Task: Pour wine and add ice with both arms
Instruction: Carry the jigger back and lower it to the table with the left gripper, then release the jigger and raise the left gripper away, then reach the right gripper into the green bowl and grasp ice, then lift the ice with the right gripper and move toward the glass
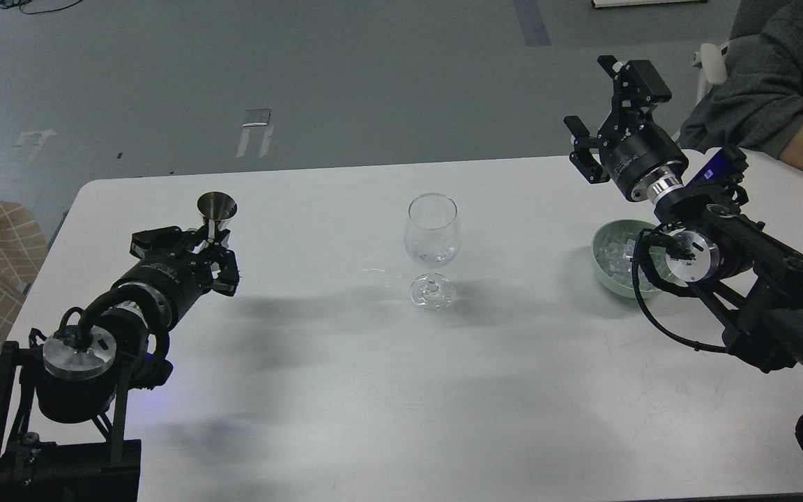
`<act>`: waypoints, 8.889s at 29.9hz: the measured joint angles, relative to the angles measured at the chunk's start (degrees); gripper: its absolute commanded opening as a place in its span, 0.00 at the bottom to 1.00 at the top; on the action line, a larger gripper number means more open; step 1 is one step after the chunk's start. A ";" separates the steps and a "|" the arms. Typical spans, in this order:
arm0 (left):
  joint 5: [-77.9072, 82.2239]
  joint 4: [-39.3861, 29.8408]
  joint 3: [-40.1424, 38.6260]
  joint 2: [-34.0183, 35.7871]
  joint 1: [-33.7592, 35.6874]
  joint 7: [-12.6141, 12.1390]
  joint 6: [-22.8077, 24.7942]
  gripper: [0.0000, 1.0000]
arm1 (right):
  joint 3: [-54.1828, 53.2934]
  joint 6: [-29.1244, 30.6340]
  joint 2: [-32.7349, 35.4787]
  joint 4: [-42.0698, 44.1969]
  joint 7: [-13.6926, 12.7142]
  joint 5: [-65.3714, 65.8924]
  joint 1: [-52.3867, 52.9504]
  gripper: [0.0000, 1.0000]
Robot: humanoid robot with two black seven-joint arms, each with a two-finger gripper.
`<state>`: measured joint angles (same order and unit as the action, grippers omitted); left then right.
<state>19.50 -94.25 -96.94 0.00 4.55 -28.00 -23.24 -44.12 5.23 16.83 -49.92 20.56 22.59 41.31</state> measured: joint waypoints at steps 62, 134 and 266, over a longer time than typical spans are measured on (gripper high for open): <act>-4.58 10.93 -3.26 0.00 -3.12 0.56 8.56 0.89 | 0.00 -0.57 0.05 -0.45 0.00 0.43 -0.18 1.00; 29.44 24.19 19.94 16.01 29.43 29.11 25.36 0.98 | 10.20 -0.91 33.43 -21.43 -0.27 14.84 -0.50 1.00; 20.41 26.14 20.56 12.75 26.48 32.22 30.72 0.98 | 55.43 11.13 7.06 -16.92 2.91 67.72 49.03 0.03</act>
<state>39.91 -68.11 -76.38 12.75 31.03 4.22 7.48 11.32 16.36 23.89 -66.84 23.48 90.31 90.34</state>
